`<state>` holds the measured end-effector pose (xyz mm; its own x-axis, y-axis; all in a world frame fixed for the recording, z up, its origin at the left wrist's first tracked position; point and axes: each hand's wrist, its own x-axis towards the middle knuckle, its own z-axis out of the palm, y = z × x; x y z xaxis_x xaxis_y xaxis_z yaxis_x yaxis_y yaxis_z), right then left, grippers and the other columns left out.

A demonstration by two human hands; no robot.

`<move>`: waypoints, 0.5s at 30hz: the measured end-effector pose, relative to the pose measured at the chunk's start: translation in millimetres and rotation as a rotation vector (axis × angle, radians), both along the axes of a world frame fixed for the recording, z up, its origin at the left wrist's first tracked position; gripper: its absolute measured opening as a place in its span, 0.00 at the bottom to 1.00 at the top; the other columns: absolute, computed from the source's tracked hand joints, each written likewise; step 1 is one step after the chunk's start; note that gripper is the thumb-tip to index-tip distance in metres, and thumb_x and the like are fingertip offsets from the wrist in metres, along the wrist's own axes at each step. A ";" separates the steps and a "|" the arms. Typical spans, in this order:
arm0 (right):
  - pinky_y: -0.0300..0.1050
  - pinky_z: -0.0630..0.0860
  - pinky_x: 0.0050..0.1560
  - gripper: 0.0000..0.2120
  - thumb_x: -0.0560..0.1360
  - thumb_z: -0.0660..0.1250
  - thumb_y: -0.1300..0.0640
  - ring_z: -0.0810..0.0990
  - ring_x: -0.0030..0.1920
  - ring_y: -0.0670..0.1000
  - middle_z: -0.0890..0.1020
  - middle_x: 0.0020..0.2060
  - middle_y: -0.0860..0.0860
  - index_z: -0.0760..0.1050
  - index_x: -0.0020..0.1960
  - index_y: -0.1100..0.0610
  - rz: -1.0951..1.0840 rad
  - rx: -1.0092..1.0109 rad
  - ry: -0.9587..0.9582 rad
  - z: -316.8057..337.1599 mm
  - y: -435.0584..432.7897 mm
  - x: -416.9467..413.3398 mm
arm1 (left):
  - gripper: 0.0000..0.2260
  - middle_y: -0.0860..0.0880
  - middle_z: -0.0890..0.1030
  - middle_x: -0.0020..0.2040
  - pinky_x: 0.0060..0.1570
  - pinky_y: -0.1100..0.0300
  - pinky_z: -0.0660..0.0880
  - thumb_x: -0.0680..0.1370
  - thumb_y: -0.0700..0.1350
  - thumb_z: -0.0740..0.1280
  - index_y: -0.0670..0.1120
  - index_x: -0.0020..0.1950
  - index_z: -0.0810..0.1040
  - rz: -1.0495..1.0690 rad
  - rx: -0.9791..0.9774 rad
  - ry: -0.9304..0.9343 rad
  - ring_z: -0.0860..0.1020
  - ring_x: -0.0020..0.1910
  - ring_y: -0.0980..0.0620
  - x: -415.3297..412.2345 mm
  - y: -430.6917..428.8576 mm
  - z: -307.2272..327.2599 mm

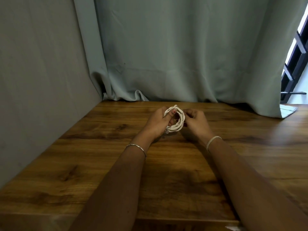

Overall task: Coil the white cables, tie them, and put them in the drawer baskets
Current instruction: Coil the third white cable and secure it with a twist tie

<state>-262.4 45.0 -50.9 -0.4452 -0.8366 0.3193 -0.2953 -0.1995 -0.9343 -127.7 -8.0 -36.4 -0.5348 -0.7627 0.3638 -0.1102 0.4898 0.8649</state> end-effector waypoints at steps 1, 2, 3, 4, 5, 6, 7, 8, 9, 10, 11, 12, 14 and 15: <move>0.53 0.80 0.55 0.15 0.81 0.61 0.53 0.85 0.47 0.54 0.86 0.44 0.56 0.81 0.50 0.62 0.027 0.006 -0.063 1.6 1.8 1.8 | 0.10 0.51 0.78 0.37 0.34 0.66 0.72 0.82 0.52 0.60 0.46 0.50 0.75 0.013 -0.015 -0.003 0.75 0.34 0.57 -0.1 -0.4 0.0; 0.52 0.80 0.54 0.19 0.81 0.59 0.48 0.85 0.47 0.56 0.86 0.44 0.57 0.81 0.49 0.62 0.041 0.017 -0.115 3.1 3.4 2.6 | 0.10 0.52 0.78 0.37 0.34 0.65 0.72 0.82 0.52 0.60 0.46 0.51 0.75 0.024 -0.034 -0.015 0.75 0.34 0.57 0.1 -1.1 -0.4; 0.51 0.80 0.52 0.22 0.81 0.58 0.45 0.84 0.47 0.57 0.85 0.43 0.58 0.82 0.47 0.61 0.056 0.021 -0.140 3.9 4.1 2.3 | 0.10 0.52 0.78 0.37 0.34 0.65 0.72 0.82 0.52 0.60 0.46 0.51 0.75 0.028 -0.050 -0.030 0.76 0.35 0.57 0.2 -1.1 -1.0; 0.51 0.79 0.51 0.22 0.79 0.60 0.43 0.84 0.46 0.57 0.85 0.43 0.58 0.82 0.45 0.60 0.086 0.023 -0.142 4.3 4.4 1.7 | 0.10 0.51 0.78 0.38 0.34 0.64 0.73 0.82 0.52 0.60 0.46 0.53 0.74 0.026 -0.059 -0.043 0.76 0.35 0.56 0.2 -0.9 -1.7; 0.50 0.79 0.50 0.20 0.77 0.64 0.43 0.84 0.45 0.57 0.85 0.42 0.58 0.82 0.43 0.59 0.122 0.035 -0.135 3.8 4.2 1.1 | 0.11 0.50 0.78 0.39 0.35 0.62 0.74 0.82 0.51 0.60 0.45 0.54 0.74 0.021 -0.068 -0.056 0.77 0.36 0.54 0.1 -1.3 -2.8; 0.49 0.78 0.47 0.18 0.75 0.68 0.43 0.84 0.43 0.56 0.85 0.40 0.57 0.82 0.43 0.58 0.148 0.058 -0.147 3.5 5.0 1.5 | 0.12 0.49 0.78 0.39 0.36 0.60 0.73 0.82 0.51 0.59 0.44 0.56 0.74 0.019 -0.089 -0.073 0.77 0.37 0.53 0.2 -1.8 -3.9; 0.47 0.77 0.43 0.18 0.71 0.71 0.42 0.82 0.40 0.54 0.84 0.37 0.55 0.81 0.43 0.58 0.154 0.093 -0.170 3.2 5.4 0.8 | 0.12 0.48 0.78 0.40 0.37 0.59 0.72 0.82 0.51 0.59 0.43 0.57 0.73 0.022 -0.120 -0.096 0.77 0.38 0.52 0.2 -2.1 -4.5; 0.45 0.75 0.38 0.19 0.67 0.74 0.42 0.81 0.36 0.51 0.83 0.35 0.53 0.79 0.43 0.57 0.154 0.127 -0.206 4.0 6.1 -0.2 | 0.12 0.48 0.78 0.41 0.36 0.60 0.71 0.82 0.51 0.59 0.43 0.58 0.73 0.029 -0.151 -0.117 0.76 0.39 0.53 0.6 -2.1 -4.9; 0.43 0.72 0.33 0.16 0.65 0.75 0.44 0.78 0.32 0.49 0.81 0.32 0.51 0.77 0.40 0.56 0.167 0.144 -0.234 3.2 5.1 -2.8 | 0.13 0.49 0.78 0.42 0.36 0.62 0.70 0.83 0.50 0.58 0.43 0.58 0.72 0.039 -0.175 -0.130 0.76 0.39 0.53 1.1 -2.0 -5.0; 0.42 0.70 0.31 0.12 0.66 0.74 0.48 0.76 0.30 0.47 0.79 0.29 0.49 0.77 0.38 0.55 0.195 0.139 -0.241 3.2 4.4 -4.7 | 0.12 0.50 0.77 0.42 0.35 0.65 0.70 0.83 0.51 0.58 0.43 0.58 0.72 0.048 -0.190 -0.135 0.76 0.39 0.54 1.8 -2.2 -4.8; 0.42 0.70 0.32 0.06 0.68 0.73 0.53 0.75 0.30 0.47 0.79 0.28 0.48 0.78 0.38 0.54 0.213 0.131 -0.214 2.8 4.0 -6.2 | 0.12 0.52 0.76 0.42 0.33 0.67 0.70 0.83 0.51 0.57 0.43 0.58 0.71 0.054 -0.195 -0.135 0.76 0.39 0.55 2.4 -2.0 -4.4; 0.43 0.72 0.35 0.02 0.69 0.72 0.57 0.77 0.32 0.48 0.81 0.30 0.49 0.80 0.41 0.54 0.220 0.125 -0.188 2.5 3.9 -6.1 | 0.12 0.53 0.76 0.43 0.31 0.70 0.69 0.83 0.51 0.57 0.44 0.59 0.71 0.054 -0.191 -0.139 0.75 0.38 0.56 2.6 -1.9 -4.1; 0.45 0.76 0.43 0.11 0.70 0.71 0.64 0.82 0.40 0.52 0.84 0.39 0.53 0.80 0.51 0.56 0.207 0.104 -0.151 2.2 5.1 -2.8 | 0.13 0.51 0.76 0.45 0.29 0.72 0.70 0.83 0.51 0.57 0.44 0.60 0.69 0.050 -0.188 -0.149 0.75 0.37 0.57 2.4 -1.8 -4.3; 0.45 0.77 0.44 0.14 0.70 0.71 0.67 0.83 0.43 0.53 0.85 0.43 0.55 0.79 0.53 0.57 0.196 0.096 -0.136 1.9 4.9 -1.3 | 0.13 0.51 0.76 0.46 0.29 0.72 0.70 0.83 0.51 0.57 0.44 0.61 0.68 0.045 -0.181 -0.149 0.75 0.37 0.58 2.3 -1.8 -4.6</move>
